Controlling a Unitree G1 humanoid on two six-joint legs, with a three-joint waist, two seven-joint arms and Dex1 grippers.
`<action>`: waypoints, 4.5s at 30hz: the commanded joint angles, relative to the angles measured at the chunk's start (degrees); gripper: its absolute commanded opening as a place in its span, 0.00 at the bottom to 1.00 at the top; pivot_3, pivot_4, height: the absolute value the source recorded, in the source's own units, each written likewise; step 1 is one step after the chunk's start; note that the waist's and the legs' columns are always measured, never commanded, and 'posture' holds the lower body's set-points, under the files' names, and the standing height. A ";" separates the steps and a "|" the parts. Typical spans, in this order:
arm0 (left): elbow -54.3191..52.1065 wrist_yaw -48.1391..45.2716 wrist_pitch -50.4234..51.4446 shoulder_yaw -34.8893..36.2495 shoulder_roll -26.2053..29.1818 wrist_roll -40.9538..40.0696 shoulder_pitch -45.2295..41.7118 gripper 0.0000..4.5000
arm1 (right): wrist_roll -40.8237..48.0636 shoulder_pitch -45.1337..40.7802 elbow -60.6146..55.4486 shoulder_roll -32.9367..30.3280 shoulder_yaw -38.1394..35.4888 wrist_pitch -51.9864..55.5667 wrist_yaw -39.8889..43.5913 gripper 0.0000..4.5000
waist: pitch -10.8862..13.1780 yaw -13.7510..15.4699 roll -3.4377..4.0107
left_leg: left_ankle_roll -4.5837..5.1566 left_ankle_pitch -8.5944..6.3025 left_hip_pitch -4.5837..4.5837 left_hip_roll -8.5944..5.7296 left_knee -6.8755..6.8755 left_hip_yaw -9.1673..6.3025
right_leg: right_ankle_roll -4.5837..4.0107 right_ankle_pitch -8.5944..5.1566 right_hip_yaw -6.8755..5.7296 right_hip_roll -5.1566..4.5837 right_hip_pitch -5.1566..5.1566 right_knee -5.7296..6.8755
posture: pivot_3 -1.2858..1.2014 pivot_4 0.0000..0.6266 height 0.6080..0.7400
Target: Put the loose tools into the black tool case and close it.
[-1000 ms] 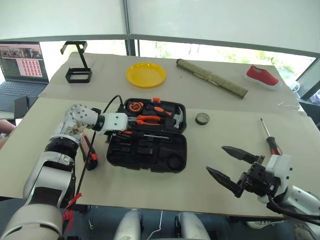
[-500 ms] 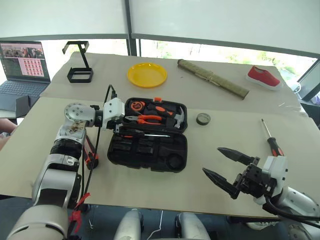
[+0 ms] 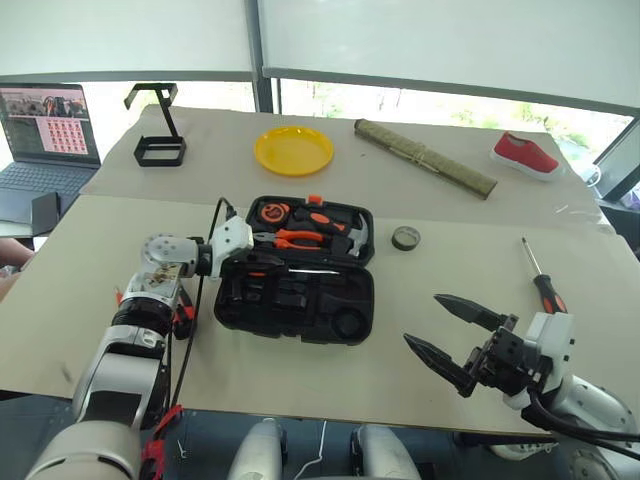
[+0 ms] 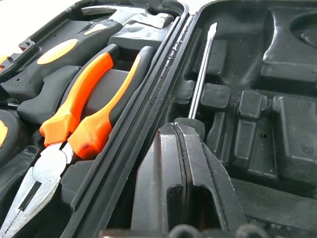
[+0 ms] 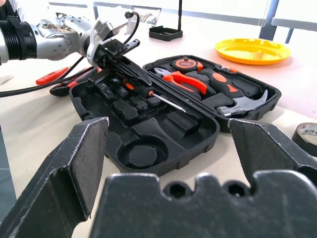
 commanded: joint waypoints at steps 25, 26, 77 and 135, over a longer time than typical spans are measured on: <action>-41.99 18.44 14.87 30.15 8.13 -19.26 36.18 0.68 | -4.02 -7.09 10.11 1.15 2.01 -13.04 10.19 1.00 | -0.71 -1.19 0.88 | 0.17 -0.11 0.29 0.16 -0.17 -0.20 | 0.04 -0.03 0.29 -0.08 0.05 -0.02 | 0.52 0.24 1.00; -44.63 20.65 16.03 33.89 7.89 -19.89 40.93 0.78 | -4.58 -7.31 11.36 1.61 2.51 -14.75 10.99 1.00 | -0.69 -1.10 0.89 | 0.17 -0.11 0.37 0.16 -0.21 -0.15 | 0.06 -0.04 0.33 -0.13 0.09 -0.02 | 0.52 0.24 1.00; -57.48 5.36 18.40 19.35 13.71 -25.64 46.58 0.99 | -8.30 -9.24 33.01 -21.87 -18.64 20.74 -14.28 1.00 | -0.40 -0.94 0.83 | 0.00 -0.34 0.58 0.90 -0.37 1.26 | -0.20 -0.15 1.38 0.68 -0.05 -0.33 | 0.52 0.24 1.00; -62.74 17.20 22.07 28.25 8.62 -25.96 59.40 1.00 | -26.79 -75.33 34.22 -0.07 48.63 35.58 14.03 0.22 | 0.44 -1.05 0.94 | 0.05 -0.49 -0.93 1.01 0.14 1.31 | -0.14 0.34 1.65 0.75 -1.92 0.04 | 0.52 0.24 1.00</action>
